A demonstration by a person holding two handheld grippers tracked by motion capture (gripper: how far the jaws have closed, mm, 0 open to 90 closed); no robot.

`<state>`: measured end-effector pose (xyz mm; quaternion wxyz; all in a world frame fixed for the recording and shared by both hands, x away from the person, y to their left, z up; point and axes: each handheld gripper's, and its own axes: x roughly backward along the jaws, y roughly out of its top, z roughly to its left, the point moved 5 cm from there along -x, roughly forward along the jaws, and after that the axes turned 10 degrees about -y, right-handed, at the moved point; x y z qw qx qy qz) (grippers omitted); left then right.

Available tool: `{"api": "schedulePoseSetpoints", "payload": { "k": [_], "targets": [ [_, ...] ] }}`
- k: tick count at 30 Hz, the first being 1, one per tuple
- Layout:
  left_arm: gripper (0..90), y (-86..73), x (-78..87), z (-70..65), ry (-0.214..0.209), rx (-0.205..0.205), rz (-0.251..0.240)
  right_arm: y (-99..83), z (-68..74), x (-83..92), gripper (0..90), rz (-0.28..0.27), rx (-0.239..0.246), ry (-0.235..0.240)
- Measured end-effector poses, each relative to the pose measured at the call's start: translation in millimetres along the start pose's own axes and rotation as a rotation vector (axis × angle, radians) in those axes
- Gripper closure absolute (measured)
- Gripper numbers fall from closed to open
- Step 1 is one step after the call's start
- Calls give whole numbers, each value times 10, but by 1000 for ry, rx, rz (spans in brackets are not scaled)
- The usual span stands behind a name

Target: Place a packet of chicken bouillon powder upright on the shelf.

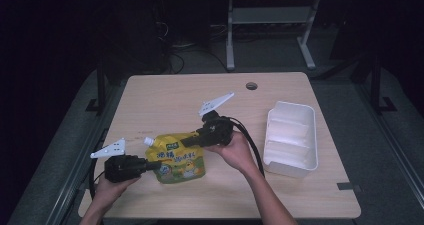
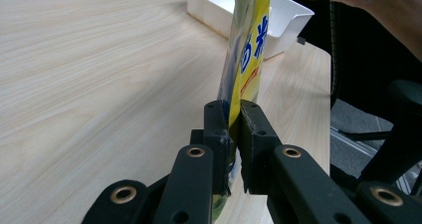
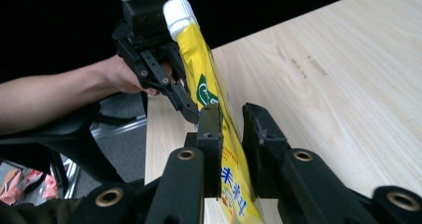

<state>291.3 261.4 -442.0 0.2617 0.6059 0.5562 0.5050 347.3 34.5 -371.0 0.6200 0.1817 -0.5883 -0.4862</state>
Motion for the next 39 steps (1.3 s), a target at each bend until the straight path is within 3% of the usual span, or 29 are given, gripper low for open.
{"api": "schedulePoseSetpoints", "payload": {
  "k": [4,10,13,17,19,23,39],
  "targets": [
    [831,6,-31,-31,-1,-20,19,-8,38,-97,808,24,18,9],
    [795,-2,-18,-22,-3,-27,10,-14,62,-87,895,36,54,28],
    [733,2,-5,-27,3,-38,9,-11,95,-65,897,37,63,49],
    [614,10,24,-9,24,-34,-12,1,117,-12,897,37,73,38],
    [540,7,38,6,35,-27,-22,9,116,35,898,31,69,33],
    [475,-9,47,18,43,-22,-21,40,100,165,898,7,55,31],
    [427,-99,-4,51,75,-30,68,134,-76,755,898,-9,29,-8]
  ]
}}
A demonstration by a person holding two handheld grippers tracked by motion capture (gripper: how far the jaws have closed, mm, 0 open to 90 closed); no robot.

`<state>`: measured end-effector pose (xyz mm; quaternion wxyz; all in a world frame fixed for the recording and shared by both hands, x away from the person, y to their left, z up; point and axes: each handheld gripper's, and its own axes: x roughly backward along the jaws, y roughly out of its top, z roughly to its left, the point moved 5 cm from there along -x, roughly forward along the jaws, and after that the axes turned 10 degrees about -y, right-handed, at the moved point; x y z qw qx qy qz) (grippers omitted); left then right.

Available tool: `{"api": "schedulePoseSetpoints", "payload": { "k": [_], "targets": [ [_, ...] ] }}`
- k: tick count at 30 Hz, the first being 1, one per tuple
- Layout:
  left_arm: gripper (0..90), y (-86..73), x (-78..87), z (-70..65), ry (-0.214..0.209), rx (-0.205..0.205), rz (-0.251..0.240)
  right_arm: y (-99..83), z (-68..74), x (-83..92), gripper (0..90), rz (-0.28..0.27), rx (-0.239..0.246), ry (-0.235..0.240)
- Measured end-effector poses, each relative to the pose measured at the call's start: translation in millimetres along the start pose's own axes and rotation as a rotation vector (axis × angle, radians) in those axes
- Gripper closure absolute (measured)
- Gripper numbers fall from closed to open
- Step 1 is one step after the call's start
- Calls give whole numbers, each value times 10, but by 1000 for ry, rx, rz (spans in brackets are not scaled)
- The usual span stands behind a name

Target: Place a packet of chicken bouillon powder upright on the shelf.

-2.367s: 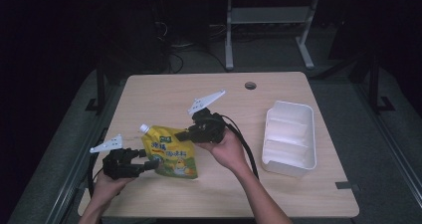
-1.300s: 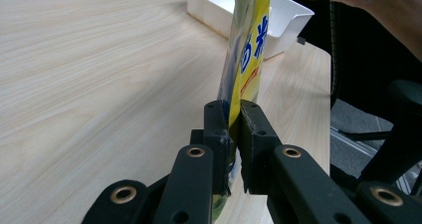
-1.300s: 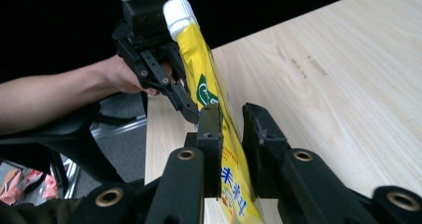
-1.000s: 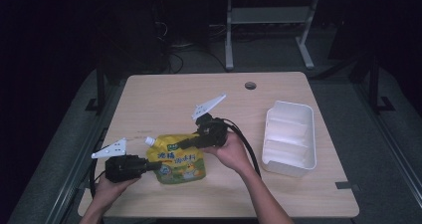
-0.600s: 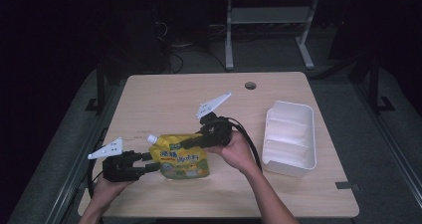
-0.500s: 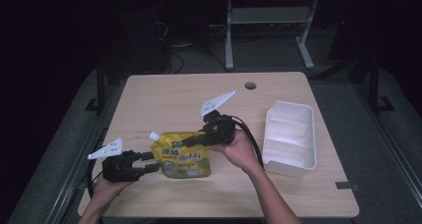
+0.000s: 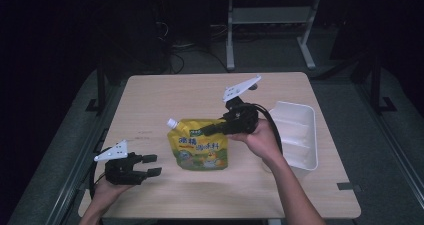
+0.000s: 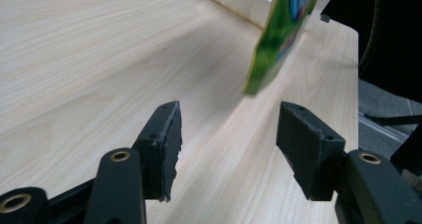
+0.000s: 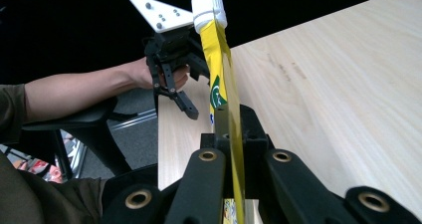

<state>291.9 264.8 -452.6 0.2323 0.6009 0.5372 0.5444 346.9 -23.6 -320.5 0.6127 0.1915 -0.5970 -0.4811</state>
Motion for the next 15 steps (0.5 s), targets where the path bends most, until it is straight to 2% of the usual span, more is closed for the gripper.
{"api": "schedulePoseSetpoints", "payload": {
  "k": [8,15],
  "targets": [
    [423,-32,-19,9,-4,6,17,31,-111,351,899,-14,2,-67],
    [424,-53,-21,17,-7,12,23,-15,-218,667,899,-42,-21,-104]
  ]
}}
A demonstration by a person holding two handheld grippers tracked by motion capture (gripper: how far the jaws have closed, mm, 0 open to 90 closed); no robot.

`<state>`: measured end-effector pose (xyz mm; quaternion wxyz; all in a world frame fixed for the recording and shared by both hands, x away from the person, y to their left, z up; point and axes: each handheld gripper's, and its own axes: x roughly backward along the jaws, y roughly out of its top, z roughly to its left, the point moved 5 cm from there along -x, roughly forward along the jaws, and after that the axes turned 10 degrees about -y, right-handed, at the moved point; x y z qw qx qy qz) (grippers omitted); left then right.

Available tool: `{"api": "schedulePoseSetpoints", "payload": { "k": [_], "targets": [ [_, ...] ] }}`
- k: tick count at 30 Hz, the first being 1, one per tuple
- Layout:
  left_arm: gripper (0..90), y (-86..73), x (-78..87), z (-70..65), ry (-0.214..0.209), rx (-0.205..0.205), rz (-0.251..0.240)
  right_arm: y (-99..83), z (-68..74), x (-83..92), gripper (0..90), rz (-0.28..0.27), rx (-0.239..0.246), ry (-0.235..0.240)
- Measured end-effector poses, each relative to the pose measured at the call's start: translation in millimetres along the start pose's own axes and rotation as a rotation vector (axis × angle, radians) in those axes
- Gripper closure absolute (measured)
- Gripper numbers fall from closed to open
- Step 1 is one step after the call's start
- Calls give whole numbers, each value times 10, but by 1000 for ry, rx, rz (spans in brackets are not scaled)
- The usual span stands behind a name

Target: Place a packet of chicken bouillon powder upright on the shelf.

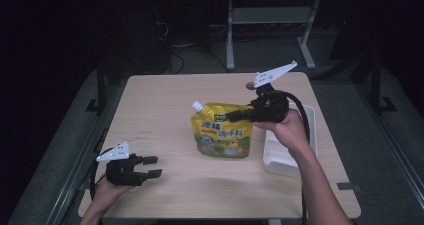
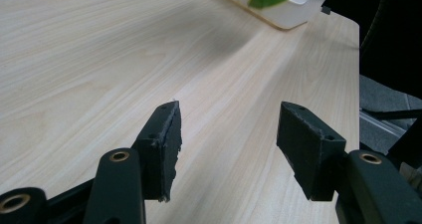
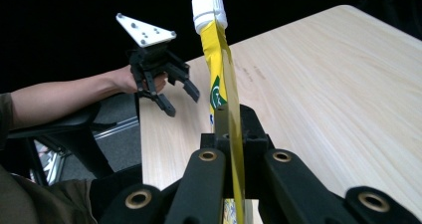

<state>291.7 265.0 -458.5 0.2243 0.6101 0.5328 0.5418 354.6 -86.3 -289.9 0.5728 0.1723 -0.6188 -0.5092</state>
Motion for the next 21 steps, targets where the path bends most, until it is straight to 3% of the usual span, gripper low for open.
{"api": "schedulePoseSetpoints", "payload": {
  "k": [21],
  "targets": [
    [423,-28,-24,9,-6,16,4,-347,-377,770,899,-19,-94,-153]
  ]
}}
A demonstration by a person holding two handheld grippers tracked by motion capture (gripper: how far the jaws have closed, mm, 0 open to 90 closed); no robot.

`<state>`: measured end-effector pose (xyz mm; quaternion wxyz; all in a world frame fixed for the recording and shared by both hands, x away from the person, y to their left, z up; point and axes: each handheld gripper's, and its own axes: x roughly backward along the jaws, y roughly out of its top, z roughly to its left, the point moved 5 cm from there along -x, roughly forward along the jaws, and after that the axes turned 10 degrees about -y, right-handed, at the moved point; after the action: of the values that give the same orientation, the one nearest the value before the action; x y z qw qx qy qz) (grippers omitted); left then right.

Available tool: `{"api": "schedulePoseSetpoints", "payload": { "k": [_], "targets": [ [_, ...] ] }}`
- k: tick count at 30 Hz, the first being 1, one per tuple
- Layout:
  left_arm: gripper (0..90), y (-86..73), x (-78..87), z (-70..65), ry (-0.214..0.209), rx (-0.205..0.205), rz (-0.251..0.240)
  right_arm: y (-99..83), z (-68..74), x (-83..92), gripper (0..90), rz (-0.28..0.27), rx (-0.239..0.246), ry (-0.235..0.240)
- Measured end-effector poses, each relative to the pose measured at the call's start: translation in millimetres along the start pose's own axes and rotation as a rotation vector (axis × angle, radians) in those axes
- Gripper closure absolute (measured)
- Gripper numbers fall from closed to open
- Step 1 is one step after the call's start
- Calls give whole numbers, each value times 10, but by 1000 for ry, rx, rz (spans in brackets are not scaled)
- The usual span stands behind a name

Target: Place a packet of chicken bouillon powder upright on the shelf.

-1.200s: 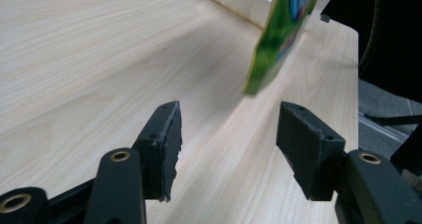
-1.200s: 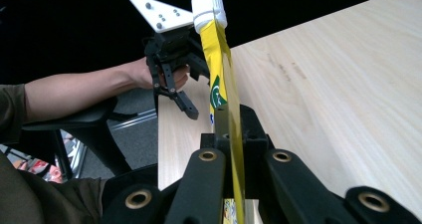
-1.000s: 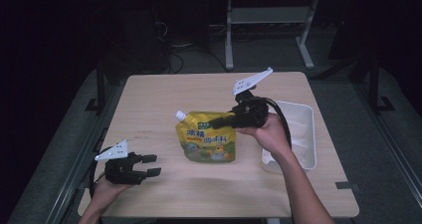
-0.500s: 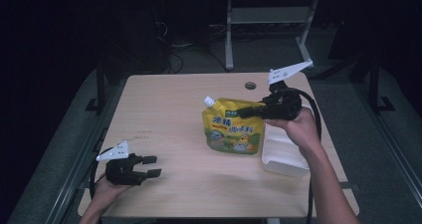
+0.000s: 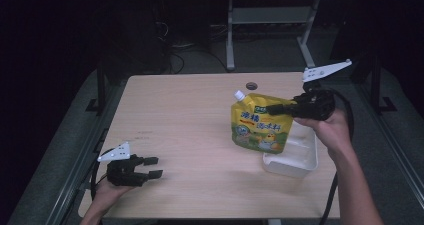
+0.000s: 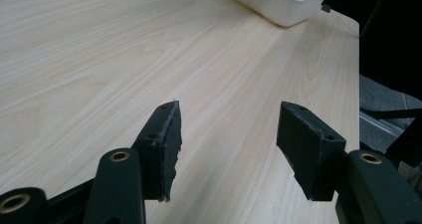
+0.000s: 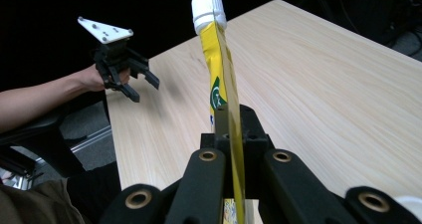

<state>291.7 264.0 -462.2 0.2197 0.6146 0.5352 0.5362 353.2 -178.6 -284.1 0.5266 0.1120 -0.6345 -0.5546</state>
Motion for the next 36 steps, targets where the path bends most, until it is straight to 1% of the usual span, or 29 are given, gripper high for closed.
{"api": "schedulePoseSetpoints", "payload": {
  "k": [6,10,15,17,23,26,29,33,36],
  "targets": [
    [424,-5,-14,0,-2,-1,5,-107,-110,172,899,-3,-22,-37],
    [424,-10,-31,3,-6,1,9,-195,-188,267,898,-3,-46,-60],
    [424,-12,-41,3,-7,3,9,-294,-266,369,899,-3,-64,-87],
    [423,-15,-42,4,-8,4,10,-331,-289,411,899,-5,-73,-95],
    [424,-19,-52,-1,-11,5,14,-438,-329,515,898,0,-76,-117],
    [424,-20,-57,-1,-12,6,13,-496,-345,569,899,-5,-85,-129],
    [424,-20,-70,-4,-14,6,14,-560,-368,594,899,-5,-94,-139],
    [423,-19,-90,-13,-16,4,19,-632,-391,580,898,-9,-101,-137],
    [424,-22,-90,-13,-16,4,20,-648,-377,585,898,-23,-92,-142]
  ]
}}
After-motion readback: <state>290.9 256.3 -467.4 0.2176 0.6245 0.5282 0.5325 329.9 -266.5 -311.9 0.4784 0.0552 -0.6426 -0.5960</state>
